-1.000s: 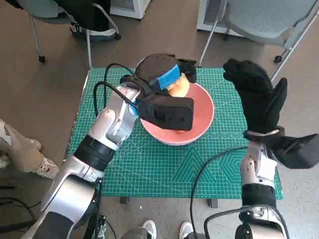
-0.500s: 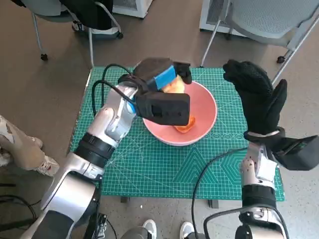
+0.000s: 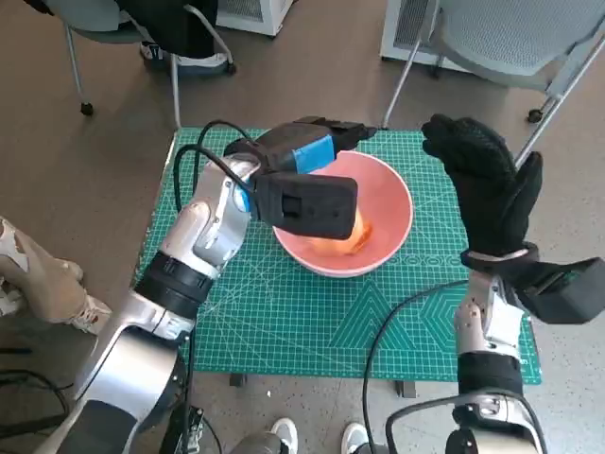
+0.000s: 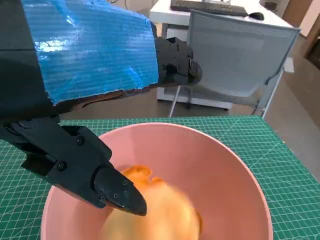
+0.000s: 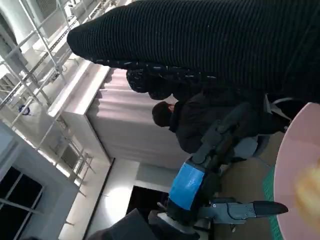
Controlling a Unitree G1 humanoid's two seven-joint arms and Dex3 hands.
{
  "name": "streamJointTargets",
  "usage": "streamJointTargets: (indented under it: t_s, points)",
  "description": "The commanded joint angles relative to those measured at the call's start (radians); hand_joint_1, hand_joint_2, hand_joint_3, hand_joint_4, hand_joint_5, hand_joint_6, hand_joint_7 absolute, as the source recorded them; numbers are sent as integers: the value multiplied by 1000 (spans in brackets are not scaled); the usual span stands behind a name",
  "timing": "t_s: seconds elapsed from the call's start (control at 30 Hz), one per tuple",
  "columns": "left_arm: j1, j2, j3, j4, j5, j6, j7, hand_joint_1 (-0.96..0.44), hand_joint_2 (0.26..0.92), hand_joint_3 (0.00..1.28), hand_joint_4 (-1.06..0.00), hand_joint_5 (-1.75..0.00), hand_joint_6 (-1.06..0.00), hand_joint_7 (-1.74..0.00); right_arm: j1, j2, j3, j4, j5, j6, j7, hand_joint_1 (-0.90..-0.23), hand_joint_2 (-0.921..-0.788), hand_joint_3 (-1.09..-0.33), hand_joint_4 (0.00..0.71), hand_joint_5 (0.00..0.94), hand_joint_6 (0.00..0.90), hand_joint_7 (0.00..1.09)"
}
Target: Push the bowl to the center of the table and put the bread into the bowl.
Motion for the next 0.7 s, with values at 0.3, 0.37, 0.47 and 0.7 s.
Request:
streamJointTargets:
  t_s: [0.3, 0.37, 0.47, 0.7]
  points:
    - [49, 45, 101, -40, -106, -115, 34, -485, 738, 31, 1, 1, -65, -44, 8, 11, 8, 9, -12, 7, -9, -663, -921, -803, 194, 0, 18, 508]
    - [69, 48, 142, -39, -157, -173, 53, -546, 762, 38, 1, 1, -55, -37, 10, 12, 9, 2, -11, 10, -9, -663, -921, -804, 192, 0, 17, 508]
    - [105, 26, 229, 5, -272, -325, 99, -611, 819, 44, 1, 1, -43, -27, 13, 14, 13, -13, -9, 14, -9, -663, -921, -806, 191, 0, 17, 509]
    - [173, -91, 428, 114, -627, -623, 11, -644, 913, 116, 1, 1, -88, -45, 20, 21, 25, -79, -9, 33, -21, -663, -921, -806, 181, 0, 13, 511]
